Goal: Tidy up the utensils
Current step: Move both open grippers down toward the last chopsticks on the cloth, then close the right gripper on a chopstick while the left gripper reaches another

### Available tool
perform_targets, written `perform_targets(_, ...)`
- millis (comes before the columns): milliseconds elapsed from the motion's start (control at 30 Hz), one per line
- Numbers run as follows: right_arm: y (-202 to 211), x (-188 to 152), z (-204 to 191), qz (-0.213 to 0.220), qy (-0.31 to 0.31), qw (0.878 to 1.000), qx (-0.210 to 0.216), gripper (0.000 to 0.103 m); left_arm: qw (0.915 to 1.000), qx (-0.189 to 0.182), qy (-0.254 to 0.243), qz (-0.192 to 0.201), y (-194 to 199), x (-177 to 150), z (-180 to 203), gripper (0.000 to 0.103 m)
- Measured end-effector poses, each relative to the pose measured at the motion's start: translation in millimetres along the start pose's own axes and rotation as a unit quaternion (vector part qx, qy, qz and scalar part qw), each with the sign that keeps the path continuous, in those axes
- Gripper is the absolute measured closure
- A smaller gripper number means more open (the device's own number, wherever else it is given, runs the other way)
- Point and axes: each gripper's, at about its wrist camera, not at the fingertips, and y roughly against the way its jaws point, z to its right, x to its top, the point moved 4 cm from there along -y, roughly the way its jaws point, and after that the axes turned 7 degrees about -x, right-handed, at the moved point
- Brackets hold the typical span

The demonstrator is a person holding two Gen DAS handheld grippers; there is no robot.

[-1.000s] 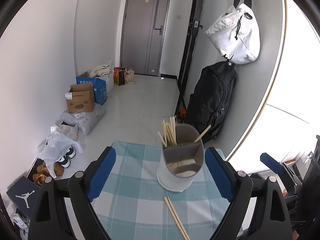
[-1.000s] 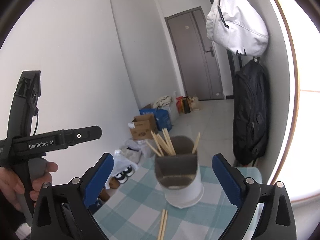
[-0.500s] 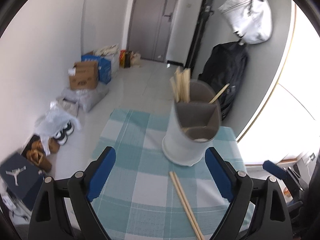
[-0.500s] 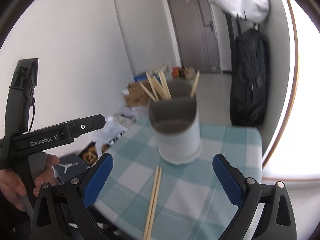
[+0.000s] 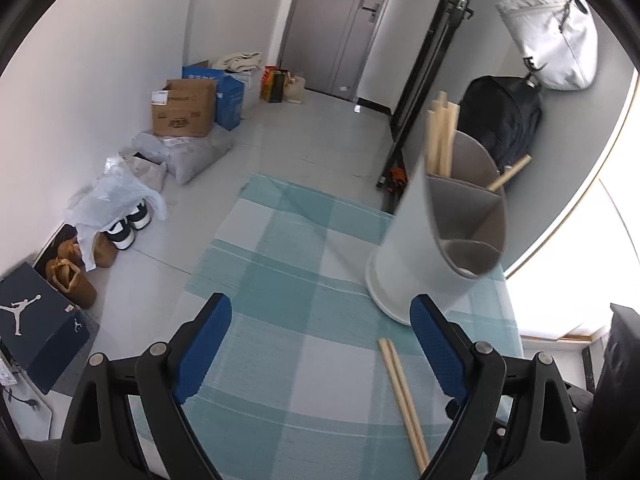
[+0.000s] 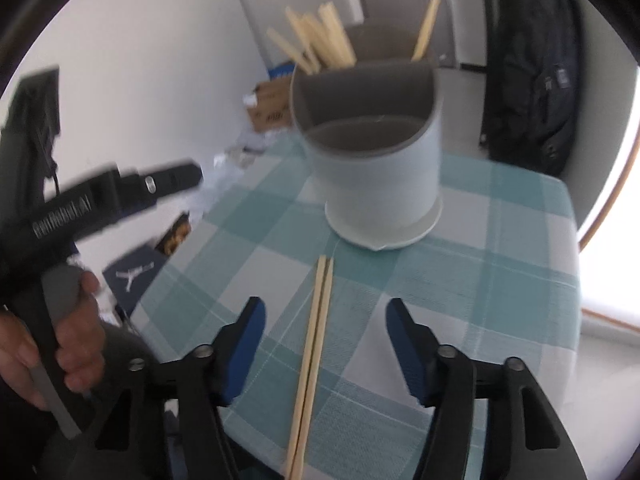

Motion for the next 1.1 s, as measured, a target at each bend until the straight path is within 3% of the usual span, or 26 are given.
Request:
perform_targets(333, -61, 5, -3, -0.092, 0.034, 0.994, -0.049, 0.063, 0.9997, -0.004, 0.024, -0.008, -3, 1, -22, 0.015)
perform_targets(533, -68, 8, -12, -0.103, 0.073, 0.989, -0.082, 0.065, 0.9984, -0.009, 0.054, -0.016, -1, 1, -36, 0.015)
perform_targets(600, -69, 10, -17, -0.109, 0.086, 0.986, -0.093, 0.077, 0.9981, -0.011, 0.059, -0.015, 0, 1, -37, 0.015)
perform_targets(800, -77, 13, -32, -0.139, 0.139, 0.971, -0.134, 0.081, 0.997, -0.019, 0.073, -0.018, -1, 5, -42, 0.015)
perform_targets(1033, -83, 21, -33, -0.157, 0.116, 0.974, -0.117, 0.085, 0.9952, -0.023, 0.094, -0.014, 4, 7, -52, 0.015)
perform_targets(1100, -81, 25, -28, -0.16, 0.103, 0.977, -0.102, 0.093, 0.9935, -0.025, 0.11, -0.02, 2, 7, -59, 0.015)
